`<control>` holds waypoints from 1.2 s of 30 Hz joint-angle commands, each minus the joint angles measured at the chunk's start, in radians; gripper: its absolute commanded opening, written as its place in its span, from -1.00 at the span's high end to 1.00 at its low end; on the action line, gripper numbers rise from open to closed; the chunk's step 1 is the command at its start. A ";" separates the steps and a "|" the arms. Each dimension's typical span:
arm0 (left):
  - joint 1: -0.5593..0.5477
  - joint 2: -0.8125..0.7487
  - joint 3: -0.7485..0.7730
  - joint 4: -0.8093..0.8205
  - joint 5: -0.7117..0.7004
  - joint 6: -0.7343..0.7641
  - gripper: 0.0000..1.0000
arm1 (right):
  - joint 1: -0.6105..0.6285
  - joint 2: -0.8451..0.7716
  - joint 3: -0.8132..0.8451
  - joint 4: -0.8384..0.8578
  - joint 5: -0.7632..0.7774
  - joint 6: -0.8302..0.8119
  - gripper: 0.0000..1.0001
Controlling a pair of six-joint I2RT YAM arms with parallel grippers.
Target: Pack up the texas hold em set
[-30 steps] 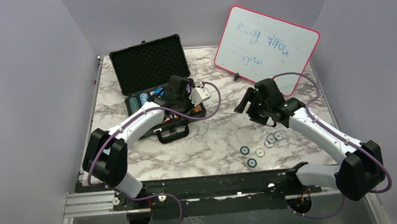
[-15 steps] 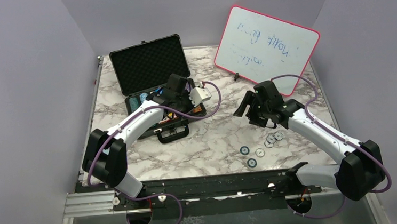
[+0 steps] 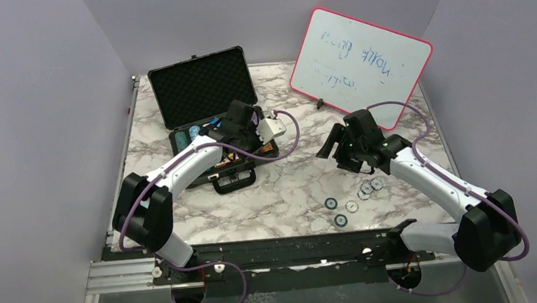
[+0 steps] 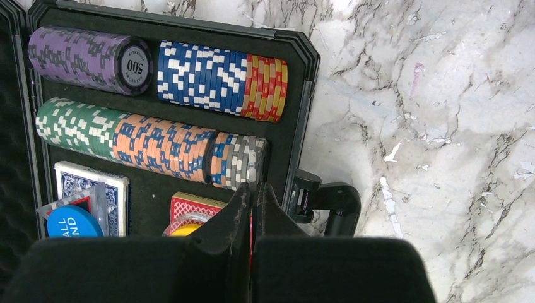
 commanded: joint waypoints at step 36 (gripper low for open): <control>0.002 0.002 -0.044 0.056 -0.105 -0.039 0.15 | 0.006 -0.003 -0.010 -0.084 0.043 -0.003 -0.56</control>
